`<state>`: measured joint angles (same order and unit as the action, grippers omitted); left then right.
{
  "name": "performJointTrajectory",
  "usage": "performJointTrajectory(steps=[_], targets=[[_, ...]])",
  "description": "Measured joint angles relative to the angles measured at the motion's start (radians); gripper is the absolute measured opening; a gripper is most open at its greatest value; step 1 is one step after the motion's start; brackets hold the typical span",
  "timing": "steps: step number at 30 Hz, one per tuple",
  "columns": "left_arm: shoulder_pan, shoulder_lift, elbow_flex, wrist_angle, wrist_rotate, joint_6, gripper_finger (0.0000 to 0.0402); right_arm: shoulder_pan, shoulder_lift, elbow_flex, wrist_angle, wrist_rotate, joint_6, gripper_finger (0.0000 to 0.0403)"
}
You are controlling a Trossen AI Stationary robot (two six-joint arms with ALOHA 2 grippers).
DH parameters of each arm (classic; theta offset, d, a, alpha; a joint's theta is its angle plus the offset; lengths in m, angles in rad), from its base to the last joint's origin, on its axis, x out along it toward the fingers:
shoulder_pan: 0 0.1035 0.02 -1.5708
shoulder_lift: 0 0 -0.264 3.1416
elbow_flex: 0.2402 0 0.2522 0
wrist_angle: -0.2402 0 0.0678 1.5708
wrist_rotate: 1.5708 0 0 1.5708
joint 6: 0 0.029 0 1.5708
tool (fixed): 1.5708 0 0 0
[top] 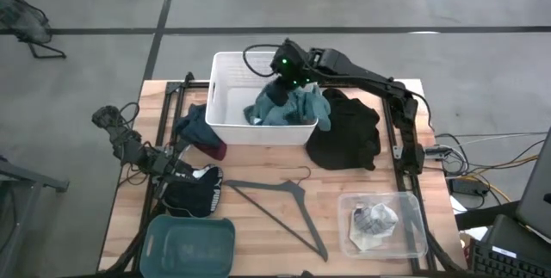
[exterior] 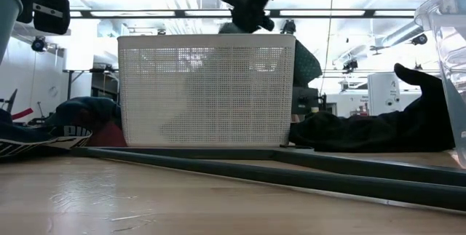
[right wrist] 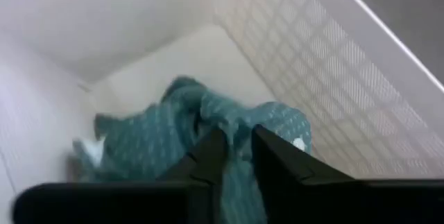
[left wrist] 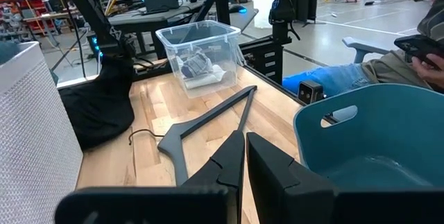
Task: Pick & Place Cloths
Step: Put the light green polo shirt into the white laundry bin
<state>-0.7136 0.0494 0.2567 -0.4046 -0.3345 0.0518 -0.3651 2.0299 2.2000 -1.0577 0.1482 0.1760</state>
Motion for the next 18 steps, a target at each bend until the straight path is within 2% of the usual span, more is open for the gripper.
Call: performJointTrajectory(steps=[5, 9, 18], targets=[[0.000, 0.000, 0.000, -0.001, 0.000, 0.000, 0.0023, 0.008, -0.039, 0.001, -0.095, 0.008, -0.016, 0.0141], [0.000, 0.000, 0.000, -0.001, 0.000, 0.000, 0.0023, 0.017, -0.091, 0.001, -0.168, 0.010, -0.006, 0.0175], [0.000, 0.000, 0.000, -0.001, 0.000, 0.000, 0.0023, 0.075, -0.209, -0.082, -0.391, 0.061, 0.030, 0.0201]])
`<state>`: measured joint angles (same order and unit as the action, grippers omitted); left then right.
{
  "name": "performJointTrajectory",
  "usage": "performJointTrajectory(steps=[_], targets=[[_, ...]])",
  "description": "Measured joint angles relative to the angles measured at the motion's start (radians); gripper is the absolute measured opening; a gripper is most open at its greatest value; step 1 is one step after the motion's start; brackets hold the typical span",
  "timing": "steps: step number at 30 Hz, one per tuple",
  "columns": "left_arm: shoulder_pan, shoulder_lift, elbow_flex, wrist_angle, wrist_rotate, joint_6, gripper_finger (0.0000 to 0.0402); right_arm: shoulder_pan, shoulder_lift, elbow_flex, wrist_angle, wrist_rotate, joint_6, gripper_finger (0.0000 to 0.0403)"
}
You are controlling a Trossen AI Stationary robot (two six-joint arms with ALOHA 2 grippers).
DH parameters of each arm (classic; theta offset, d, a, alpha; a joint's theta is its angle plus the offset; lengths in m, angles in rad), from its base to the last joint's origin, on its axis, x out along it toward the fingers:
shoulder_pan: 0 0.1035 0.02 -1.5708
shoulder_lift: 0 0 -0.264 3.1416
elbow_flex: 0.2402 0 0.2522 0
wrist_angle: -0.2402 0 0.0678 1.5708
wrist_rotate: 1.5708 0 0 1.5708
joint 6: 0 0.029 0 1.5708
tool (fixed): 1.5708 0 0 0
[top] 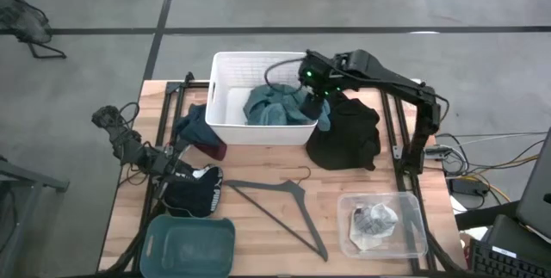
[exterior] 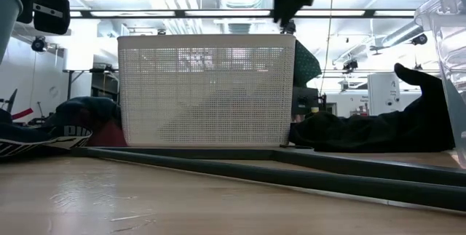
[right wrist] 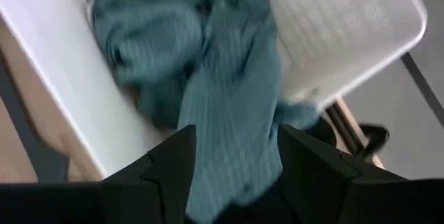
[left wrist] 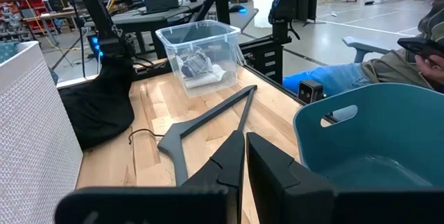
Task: Pick & Place Cloths
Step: Put the light green polo shirt into the white laundry bin
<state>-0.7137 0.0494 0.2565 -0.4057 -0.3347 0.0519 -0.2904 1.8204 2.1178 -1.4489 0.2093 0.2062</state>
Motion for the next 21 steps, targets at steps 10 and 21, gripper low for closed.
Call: performJointTrajectory(steps=[10, 21], targets=[[0.000, 0.000, 0.000, 0.000, 0.000, 0.000, 0.0023, 0.060, -0.187, -0.370, 0.055, 0.003, 0.000, 0.0176], [0.000, 0.000, 0.000, 0.000, 0.000, 0.000, 0.0023, 0.079, -0.329, -0.713, 0.355, 0.002, -0.051, 0.0180]])
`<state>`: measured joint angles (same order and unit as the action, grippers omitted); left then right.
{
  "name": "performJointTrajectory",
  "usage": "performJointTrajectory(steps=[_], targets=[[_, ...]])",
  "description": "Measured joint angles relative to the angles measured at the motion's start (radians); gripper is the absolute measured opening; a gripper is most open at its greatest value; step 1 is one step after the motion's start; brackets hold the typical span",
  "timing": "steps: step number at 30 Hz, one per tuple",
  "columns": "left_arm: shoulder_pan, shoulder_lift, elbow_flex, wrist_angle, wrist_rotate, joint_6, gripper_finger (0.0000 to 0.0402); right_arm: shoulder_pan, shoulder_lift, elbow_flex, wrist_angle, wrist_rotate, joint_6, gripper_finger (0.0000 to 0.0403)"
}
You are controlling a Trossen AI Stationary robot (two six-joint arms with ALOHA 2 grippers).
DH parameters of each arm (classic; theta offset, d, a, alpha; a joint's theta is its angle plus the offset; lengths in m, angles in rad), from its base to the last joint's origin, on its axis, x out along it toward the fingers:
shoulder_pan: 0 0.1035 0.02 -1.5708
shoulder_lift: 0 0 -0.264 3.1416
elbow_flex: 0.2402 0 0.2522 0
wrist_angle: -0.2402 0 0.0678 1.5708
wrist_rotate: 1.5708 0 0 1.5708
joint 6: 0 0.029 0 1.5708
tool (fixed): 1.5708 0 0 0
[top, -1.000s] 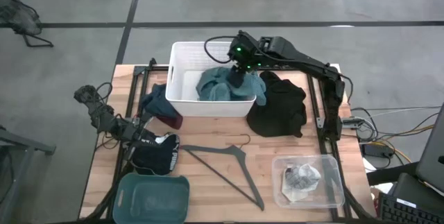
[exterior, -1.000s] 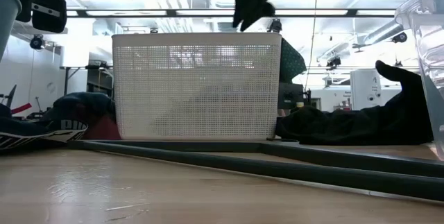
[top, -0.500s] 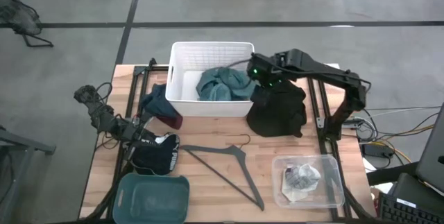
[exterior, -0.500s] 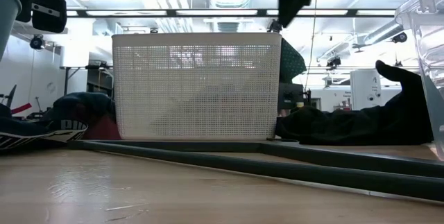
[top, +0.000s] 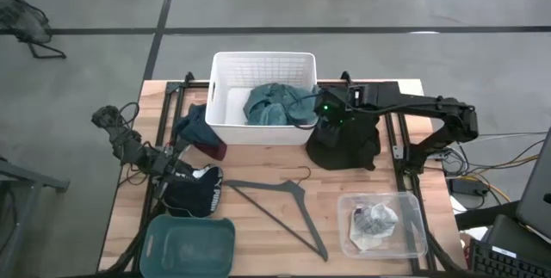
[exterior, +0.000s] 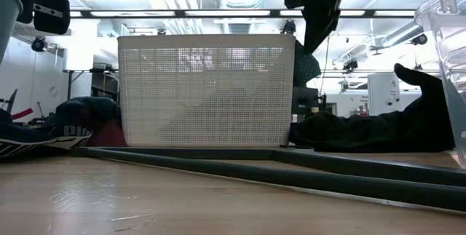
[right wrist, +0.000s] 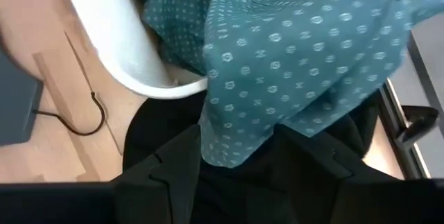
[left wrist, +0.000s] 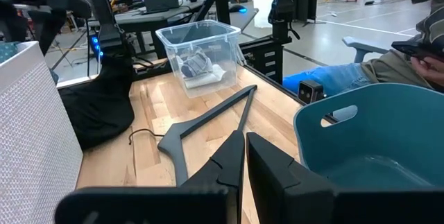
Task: Pick & Place Cloths
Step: Put the light green polo shirt into the white laundry bin
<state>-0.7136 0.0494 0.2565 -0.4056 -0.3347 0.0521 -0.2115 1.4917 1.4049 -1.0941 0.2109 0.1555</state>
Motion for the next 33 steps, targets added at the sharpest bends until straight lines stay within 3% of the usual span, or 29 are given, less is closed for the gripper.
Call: performJointTrajectory(steps=[6, 9, 13, 18, 23, 28, 33], targets=[[0.000, 0.000, 0.000, 0.000, 0.000, 0.000, 0.0023, 0.000, -0.004, -0.068, 0.079, 0.125, -0.001, 0.0170], [0.000, 0.000, 0.000, 0.000, 0.000, 0.000, 0.0023, 0.000, -0.004, -0.084, 0.120, 0.130, -0.013, 0.0125], [0.000, 0.000, 0.000, 0.000, 0.000, 0.000, 0.0023, 0.000, -0.004, -0.067, 0.110, 0.154, -0.033, 0.0029], [0.000, 0.000, 0.000, 0.000, 0.000, 0.000, 0.0023, 0.003, -0.006, 0.021, 0.101, 0.291, -0.034, 0.0010], [0.000, 0.000, 0.000, 0.000, 0.000, 0.000, 0.0023, 0.006, -0.004, 0.120, 0.190, 0.269, -0.063, 0.0009], [0.000, 0.000, 0.000, 0.000, 0.000, 0.000, 0.0023, 0.006, -0.003, 0.149, 0.370, 0.110, -0.088, 0.0008], [0.000, 0.000, 0.000, 0.000, 0.000, 0.000, 0.0023, 0.006, 0.003, 0.142, 0.538, 0.028, -0.089, 0.0008]])
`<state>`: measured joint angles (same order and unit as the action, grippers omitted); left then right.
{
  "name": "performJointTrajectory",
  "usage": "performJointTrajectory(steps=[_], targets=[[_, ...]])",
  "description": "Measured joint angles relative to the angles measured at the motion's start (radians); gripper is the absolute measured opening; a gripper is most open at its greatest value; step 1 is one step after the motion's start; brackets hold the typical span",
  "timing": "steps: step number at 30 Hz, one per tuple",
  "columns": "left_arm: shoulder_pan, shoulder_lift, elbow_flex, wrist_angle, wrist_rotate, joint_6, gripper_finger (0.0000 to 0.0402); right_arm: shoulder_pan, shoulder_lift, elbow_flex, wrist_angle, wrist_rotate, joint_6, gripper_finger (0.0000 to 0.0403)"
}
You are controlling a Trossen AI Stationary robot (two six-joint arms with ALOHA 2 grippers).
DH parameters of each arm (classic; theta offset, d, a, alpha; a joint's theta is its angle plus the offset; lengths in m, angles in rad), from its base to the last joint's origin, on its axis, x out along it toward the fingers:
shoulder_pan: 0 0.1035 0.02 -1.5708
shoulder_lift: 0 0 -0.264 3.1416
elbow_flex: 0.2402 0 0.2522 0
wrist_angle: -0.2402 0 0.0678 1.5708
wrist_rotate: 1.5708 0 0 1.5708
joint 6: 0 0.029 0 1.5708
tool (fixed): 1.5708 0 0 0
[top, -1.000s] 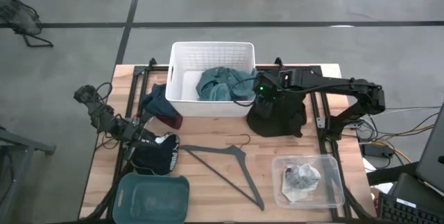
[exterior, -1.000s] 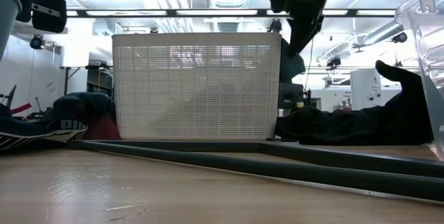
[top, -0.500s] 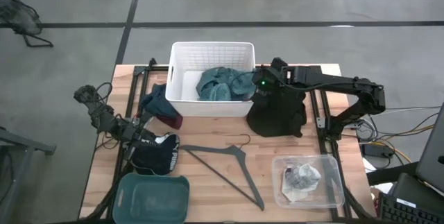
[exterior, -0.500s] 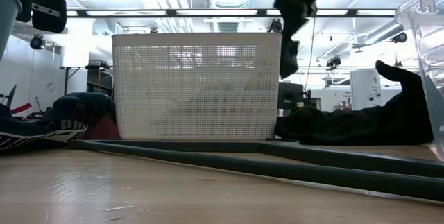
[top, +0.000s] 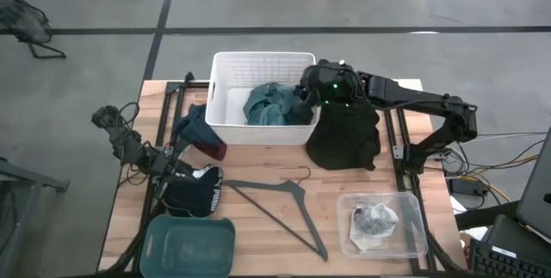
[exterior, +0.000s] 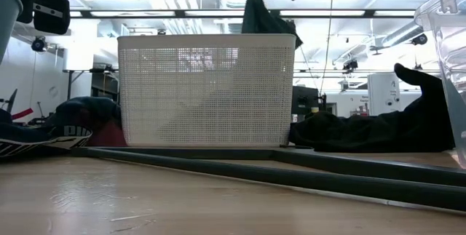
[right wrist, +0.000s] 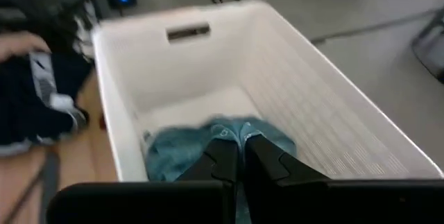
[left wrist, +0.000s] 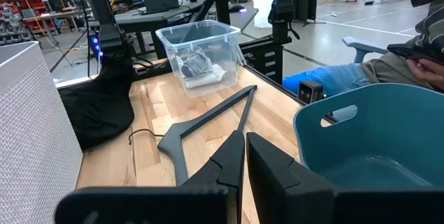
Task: Pick & Place Cloths
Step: Put the light green polo shirt into the white laundry bin
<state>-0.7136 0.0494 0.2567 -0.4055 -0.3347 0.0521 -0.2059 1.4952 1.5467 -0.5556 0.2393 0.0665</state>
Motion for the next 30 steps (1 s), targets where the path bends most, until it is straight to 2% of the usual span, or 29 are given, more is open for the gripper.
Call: performJointTrajectory(steps=[10, 19, 23, 30], targets=[[0.000, 0.000, 0.000, 0.000, 0.000, 0.000, 0.0023, -0.022, 0.063, 0.000, 0.194, -0.070, 0.033, 0.0008], [0.000, 0.000, 0.000, 0.000, 0.000, 0.000, 0.0023, -0.041, 0.147, 0.000, 0.017, -0.113, 0.092, 0.0016], [0.000, 0.000, 0.000, 0.000, 0.000, 0.000, 0.0023, -0.049, 0.165, 0.000, -0.057, -0.135, 0.115, 0.0055], [0.000, 0.000, 0.000, 0.000, 0.000, 0.000, 0.0023, -0.048, 0.155, 0.000, -0.091, -0.135, 0.106, 0.0157]])
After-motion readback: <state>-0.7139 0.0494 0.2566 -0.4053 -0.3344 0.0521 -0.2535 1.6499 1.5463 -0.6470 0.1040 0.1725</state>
